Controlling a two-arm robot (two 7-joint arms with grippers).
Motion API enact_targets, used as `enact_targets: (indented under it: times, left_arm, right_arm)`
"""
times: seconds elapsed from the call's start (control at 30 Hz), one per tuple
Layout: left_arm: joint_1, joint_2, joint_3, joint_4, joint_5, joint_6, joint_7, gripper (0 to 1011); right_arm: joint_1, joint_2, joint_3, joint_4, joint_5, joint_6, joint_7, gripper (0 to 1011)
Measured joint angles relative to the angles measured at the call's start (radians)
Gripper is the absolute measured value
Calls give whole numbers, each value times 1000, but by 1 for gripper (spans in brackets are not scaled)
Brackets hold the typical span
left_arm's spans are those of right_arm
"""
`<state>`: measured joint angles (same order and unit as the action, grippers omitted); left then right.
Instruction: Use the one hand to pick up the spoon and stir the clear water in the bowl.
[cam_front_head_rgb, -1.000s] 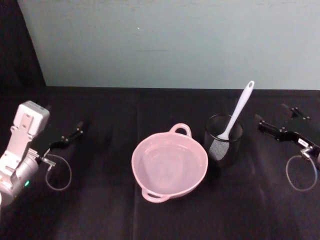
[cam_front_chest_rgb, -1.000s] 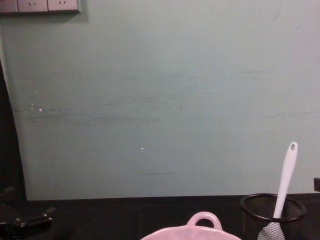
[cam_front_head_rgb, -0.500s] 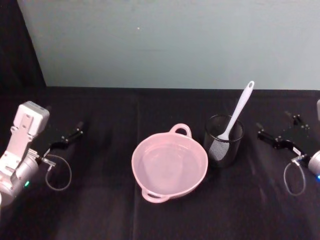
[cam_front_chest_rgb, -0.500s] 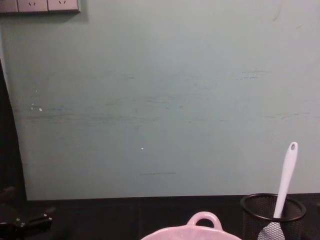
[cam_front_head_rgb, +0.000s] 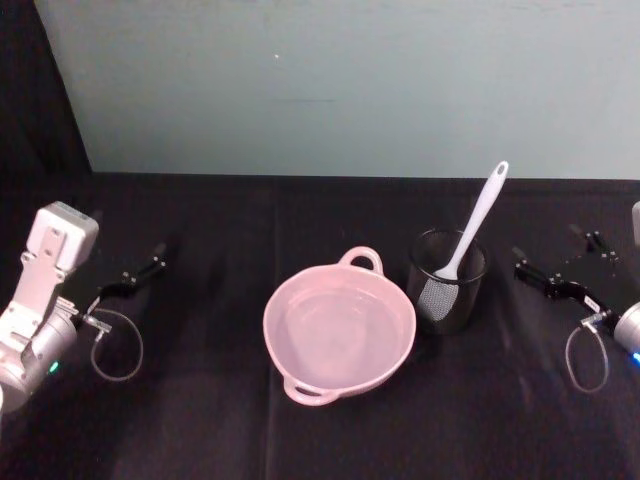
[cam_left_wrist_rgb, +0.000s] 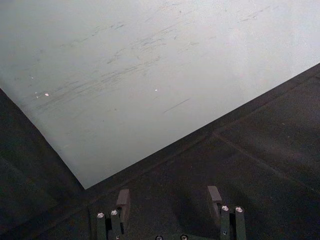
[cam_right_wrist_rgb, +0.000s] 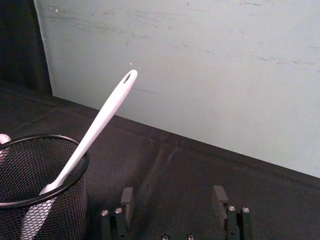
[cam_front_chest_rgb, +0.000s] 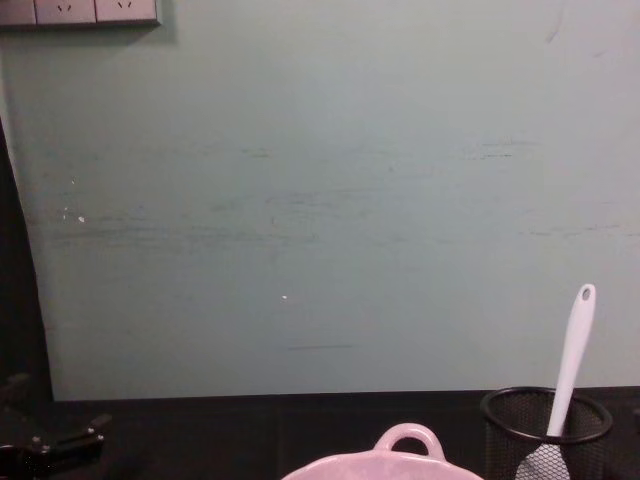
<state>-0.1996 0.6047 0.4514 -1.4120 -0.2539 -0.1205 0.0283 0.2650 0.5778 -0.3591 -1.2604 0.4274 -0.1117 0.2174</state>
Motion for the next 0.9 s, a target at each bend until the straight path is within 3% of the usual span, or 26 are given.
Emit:
enact_targets:
  times: [0.9]
  left_arm:
    - [0,0,0,0,0,0,0,1005]
  right_arm:
    - [0,4,0,-4,6,4,4,1003]
